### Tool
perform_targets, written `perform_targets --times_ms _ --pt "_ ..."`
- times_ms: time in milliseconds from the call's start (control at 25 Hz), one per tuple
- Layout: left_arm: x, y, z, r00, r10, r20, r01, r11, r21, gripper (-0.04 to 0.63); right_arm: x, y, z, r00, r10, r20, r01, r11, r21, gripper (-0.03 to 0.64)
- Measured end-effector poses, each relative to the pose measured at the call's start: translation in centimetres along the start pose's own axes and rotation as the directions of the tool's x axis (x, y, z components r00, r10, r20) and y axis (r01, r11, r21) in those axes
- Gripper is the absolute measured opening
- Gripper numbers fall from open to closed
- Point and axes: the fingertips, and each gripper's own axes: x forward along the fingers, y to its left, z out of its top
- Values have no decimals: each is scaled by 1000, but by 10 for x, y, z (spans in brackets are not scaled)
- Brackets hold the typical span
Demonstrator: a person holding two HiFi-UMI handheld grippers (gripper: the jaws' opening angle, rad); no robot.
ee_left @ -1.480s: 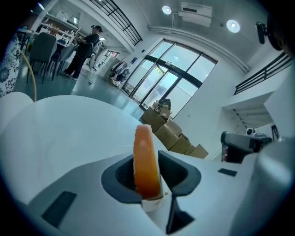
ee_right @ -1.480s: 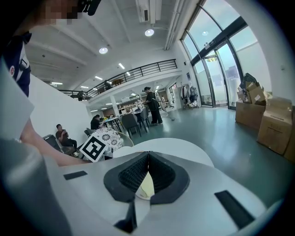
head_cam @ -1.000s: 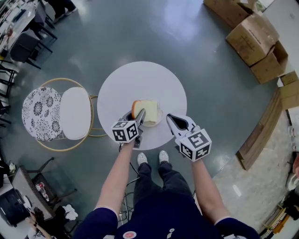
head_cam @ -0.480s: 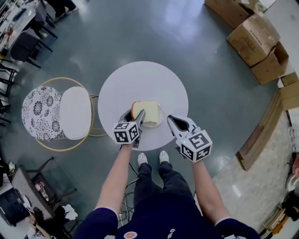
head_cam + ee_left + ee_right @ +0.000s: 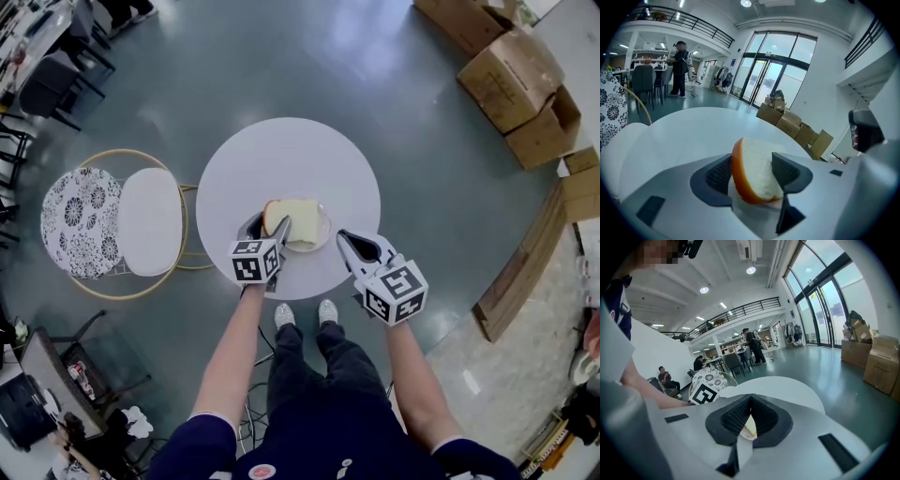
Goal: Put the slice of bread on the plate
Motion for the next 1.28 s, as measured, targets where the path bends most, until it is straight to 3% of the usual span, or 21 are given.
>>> perform_targets --times_ms 600,880,1080,1280 --pt "-10 6 8 996 84 -14 -82 989 124 261 -2 4 5 1000 4 16 -4 1000 -4 6" --pt "-42 -19 25 998 -39 55 31 990 139 259 -9 11 19 999 15 52 -14 1000 -10 7" --pt "-77 -47 48 984 -141 113 120 978 168 256 -15 22 29 997 28 73 -26 999 -21 7" --pt "-112 -78 68 962 -223 155 183 955 233 179 -22 33 41 994 40 98 -36 999 -41 6"
